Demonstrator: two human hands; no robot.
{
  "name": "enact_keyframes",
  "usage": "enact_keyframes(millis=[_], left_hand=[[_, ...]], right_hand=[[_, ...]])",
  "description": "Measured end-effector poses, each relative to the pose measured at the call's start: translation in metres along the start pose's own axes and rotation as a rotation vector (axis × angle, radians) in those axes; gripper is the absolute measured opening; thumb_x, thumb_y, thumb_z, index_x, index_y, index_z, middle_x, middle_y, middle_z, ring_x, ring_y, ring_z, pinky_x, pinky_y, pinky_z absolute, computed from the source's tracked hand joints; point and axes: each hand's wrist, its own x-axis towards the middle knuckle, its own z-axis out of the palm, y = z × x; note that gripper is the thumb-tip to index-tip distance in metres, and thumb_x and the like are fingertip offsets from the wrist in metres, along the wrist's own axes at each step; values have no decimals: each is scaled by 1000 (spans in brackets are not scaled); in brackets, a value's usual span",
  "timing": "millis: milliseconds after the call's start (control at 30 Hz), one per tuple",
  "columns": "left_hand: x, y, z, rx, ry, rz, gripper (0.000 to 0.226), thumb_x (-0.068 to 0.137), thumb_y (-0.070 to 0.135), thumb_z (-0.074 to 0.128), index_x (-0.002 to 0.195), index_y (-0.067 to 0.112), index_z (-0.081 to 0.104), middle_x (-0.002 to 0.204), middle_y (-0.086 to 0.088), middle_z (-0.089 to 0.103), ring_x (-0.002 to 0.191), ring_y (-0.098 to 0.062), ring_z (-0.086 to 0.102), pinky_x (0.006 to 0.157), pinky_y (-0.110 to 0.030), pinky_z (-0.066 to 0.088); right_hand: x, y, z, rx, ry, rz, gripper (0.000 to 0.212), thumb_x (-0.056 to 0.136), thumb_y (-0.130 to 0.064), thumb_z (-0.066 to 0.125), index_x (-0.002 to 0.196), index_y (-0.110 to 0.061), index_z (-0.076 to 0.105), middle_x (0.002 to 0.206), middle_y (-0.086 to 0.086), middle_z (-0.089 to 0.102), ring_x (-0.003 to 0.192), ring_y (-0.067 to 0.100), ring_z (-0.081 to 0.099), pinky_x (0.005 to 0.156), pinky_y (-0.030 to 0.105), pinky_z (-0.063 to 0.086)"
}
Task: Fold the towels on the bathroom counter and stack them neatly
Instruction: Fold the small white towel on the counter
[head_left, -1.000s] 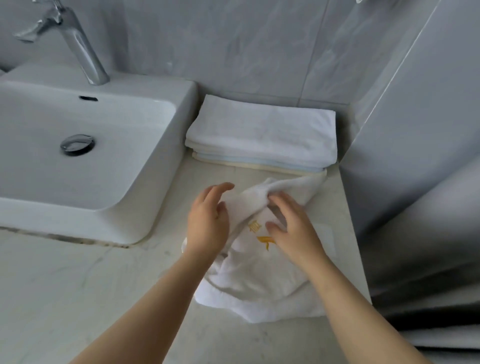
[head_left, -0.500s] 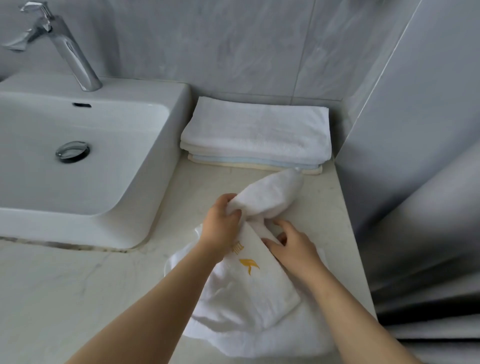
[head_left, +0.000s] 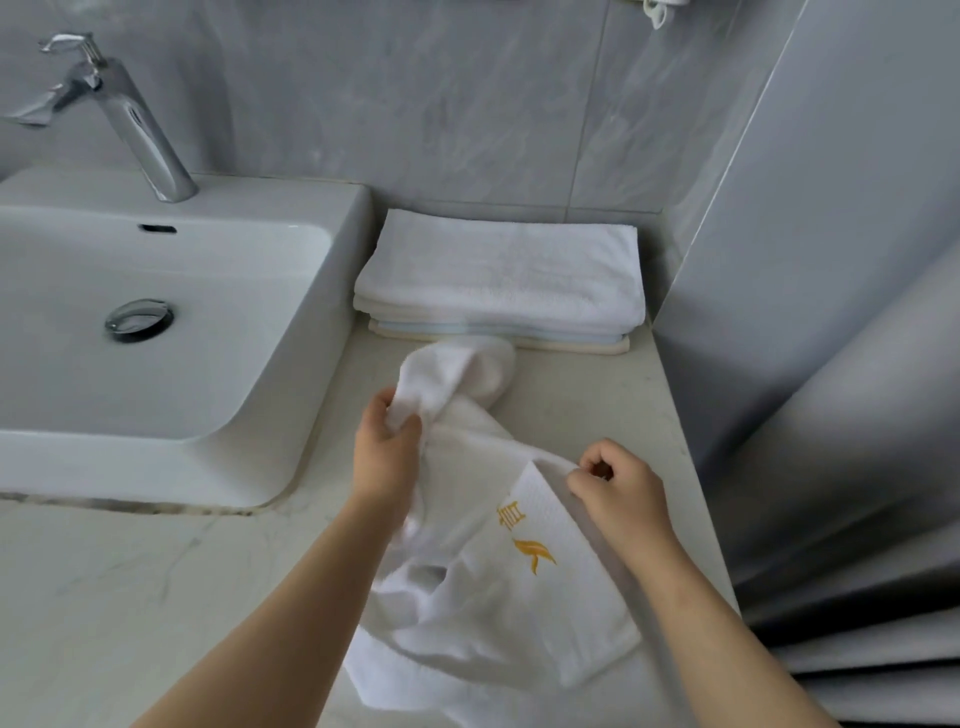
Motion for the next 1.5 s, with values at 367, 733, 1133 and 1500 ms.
enact_keyframes(millis=[367, 733, 1133, 1500], left_hand=[[1, -16, -7, 357, 54, -63, 39, 92, 9, 42, 130, 18, 43, 117, -9, 56, 109, -32, 52, 86, -31, 38], [-15, -12, 6, 408, -231, -65, 46, 75, 23, 74, 116, 17, 54, 103, 2, 64, 97, -23, 61, 85, -35, 51], [-3, 14, -12, 24, -59, -49, 22, 84, 5, 62, 102, 16, 58, 91, -2, 62, 85, -24, 59, 70, -30, 47], [-13, -20, -18, 1029, -91, 124, 85, 81, 12, 50, 147, 39, 3, 153, -2, 10, 128, -31, 36, 92, -37, 39]], right_hand=[[9, 2, -14, -41, -33, 91, 22, 85, -14, 58, 104, -25, 63, 96, 2, 66, 81, 16, 57, 70, 26, 42], [0, 1, 11, -294, -326, 83, 21, 75, -32, 64, 68, -17, 52, 68, -5, 59, 68, 16, 58, 57, 27, 39], [3, -11, 10, -130, 395, -503, 30, 74, -33, 54, 90, -9, 64, 91, 3, 55, 85, 22, 53, 66, 24, 38], [3, -3, 11, -692, 35, -5, 15, 85, -33, 53, 84, -19, 49, 93, 0, 54, 93, 25, 51, 71, 32, 39]])
